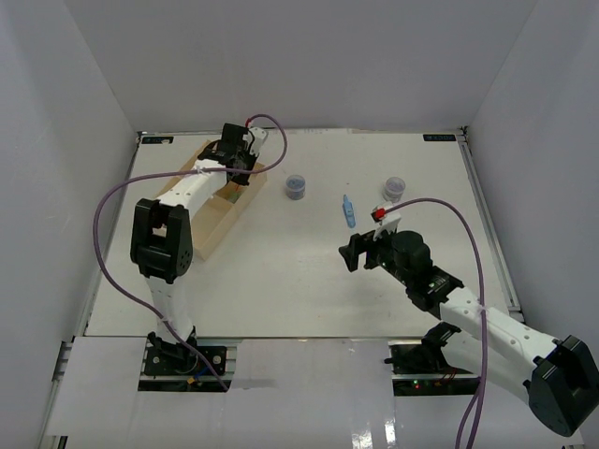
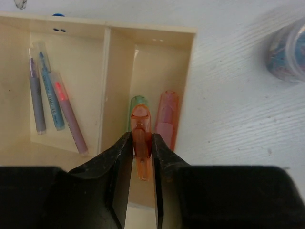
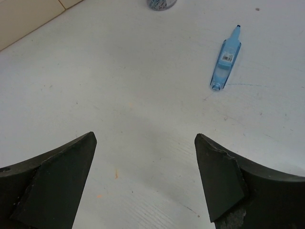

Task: Sort the stationery into containers
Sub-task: Place the pen in the storage box, then pick up the pen from the center of the board.

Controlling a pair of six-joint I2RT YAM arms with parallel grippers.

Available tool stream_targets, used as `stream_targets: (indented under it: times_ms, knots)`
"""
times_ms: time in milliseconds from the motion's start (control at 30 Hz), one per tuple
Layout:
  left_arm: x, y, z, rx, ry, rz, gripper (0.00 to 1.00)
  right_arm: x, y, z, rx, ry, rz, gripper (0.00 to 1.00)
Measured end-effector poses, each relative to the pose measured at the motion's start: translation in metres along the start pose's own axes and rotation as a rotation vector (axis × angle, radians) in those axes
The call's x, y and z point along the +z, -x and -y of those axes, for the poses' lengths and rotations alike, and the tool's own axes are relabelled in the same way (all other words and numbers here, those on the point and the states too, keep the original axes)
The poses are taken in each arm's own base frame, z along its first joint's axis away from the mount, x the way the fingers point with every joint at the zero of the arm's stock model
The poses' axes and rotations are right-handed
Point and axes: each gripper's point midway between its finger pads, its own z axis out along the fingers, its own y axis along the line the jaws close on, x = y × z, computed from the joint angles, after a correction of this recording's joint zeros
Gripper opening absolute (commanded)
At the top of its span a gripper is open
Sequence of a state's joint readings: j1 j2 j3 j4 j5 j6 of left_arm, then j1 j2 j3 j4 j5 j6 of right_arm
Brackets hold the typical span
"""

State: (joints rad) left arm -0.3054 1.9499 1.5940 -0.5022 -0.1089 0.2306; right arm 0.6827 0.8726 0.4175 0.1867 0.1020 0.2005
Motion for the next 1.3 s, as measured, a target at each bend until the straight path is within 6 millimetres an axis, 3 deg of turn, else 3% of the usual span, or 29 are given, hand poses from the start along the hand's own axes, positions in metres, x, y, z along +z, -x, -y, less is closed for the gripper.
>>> stream_targets:
  times_ms: [233, 467, 533, 667, 800, 900, 967, 1067, 1200, 1300]
  knots:
    - [0.005, -0.003, -0.024, -0.014, 0.025, -0.016, 0.65, -0.001, -0.015, 0.004, -0.002, -0.009, -0.039, 0.90]
    - [0.002, 0.000, -0.015, -0.049, -0.005, -0.004, 0.85, 0.009, -0.028, 0.017, -0.005, -0.083, -0.112, 0.95]
    - [-0.009, 0.005, -0.011, -0.090, -0.025, 0.020, 0.93, 0.016, -0.026, 0.026, -0.002, -0.133, -0.139, 0.96]
    - [-0.051, 0.025, -0.004, -0.197, -0.070, 0.117, 0.98, 0.039, -0.008, 0.043, 0.008, -0.220, -0.163, 0.98]
    - [-0.118, 0.044, -0.003, -0.298, -0.101, 0.290, 0.98, 0.065, 0.004, 0.055, 0.013, -0.268, -0.184, 1.00]
    - [-0.163, 0.047, 0.000, -0.349, -0.124, 0.418, 0.98, 0.085, -0.003, 0.064, 0.014, -0.295, -0.230, 0.91]
    - [-0.181, 0.042, 0.004, -0.370, -0.142, 0.487, 0.98, 0.095, -0.014, 0.069, 0.014, -0.308, -0.270, 0.86]
    - [-0.181, 0.017, 0.018, -0.393, -0.178, 0.509, 0.98, 0.104, -0.034, 0.078, 0.014, -0.328, -0.331, 0.80]
    - [-0.155, -0.022, 0.040, -0.411, -0.229, 0.429, 0.98, 0.113, -0.053, 0.085, 0.016, -0.346, -0.389, 0.73]
    - [-0.148, -0.030, 0.049, -0.405, -0.243, 0.402, 0.98, 0.120, -0.061, 0.088, 0.016, -0.354, -0.412, 0.69]
